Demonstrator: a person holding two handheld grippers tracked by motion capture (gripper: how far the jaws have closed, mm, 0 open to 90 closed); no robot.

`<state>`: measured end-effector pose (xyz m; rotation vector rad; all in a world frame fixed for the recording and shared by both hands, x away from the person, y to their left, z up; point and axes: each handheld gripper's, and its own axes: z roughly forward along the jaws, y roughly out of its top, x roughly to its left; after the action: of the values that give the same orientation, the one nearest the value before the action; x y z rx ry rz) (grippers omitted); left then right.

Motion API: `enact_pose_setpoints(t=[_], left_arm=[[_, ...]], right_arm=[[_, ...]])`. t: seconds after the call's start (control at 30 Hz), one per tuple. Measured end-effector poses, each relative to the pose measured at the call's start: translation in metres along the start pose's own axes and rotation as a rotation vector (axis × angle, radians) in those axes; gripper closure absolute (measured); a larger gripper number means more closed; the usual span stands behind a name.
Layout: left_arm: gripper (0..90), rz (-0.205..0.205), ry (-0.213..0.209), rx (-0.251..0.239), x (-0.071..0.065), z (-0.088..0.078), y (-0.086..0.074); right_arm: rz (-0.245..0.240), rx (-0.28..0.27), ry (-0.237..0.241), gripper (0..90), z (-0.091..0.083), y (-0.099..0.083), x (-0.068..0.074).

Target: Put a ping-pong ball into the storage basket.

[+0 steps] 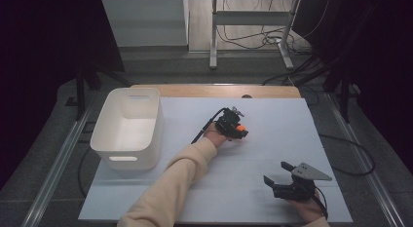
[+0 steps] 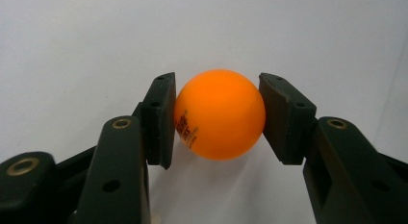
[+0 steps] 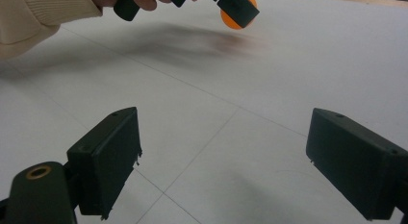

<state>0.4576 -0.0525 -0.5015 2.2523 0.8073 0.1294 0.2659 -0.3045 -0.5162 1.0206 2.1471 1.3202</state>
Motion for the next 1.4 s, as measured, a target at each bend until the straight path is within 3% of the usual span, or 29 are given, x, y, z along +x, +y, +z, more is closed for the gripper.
enact_pose_setpoints(t=[1.4], left_arm=[[50.7,0.018,0.028,-0.075,-0.002,-0.055,-0.020]], right_arm=[[0.002,0.001,-0.002,12.2,-0.001,0.000,0.001]])
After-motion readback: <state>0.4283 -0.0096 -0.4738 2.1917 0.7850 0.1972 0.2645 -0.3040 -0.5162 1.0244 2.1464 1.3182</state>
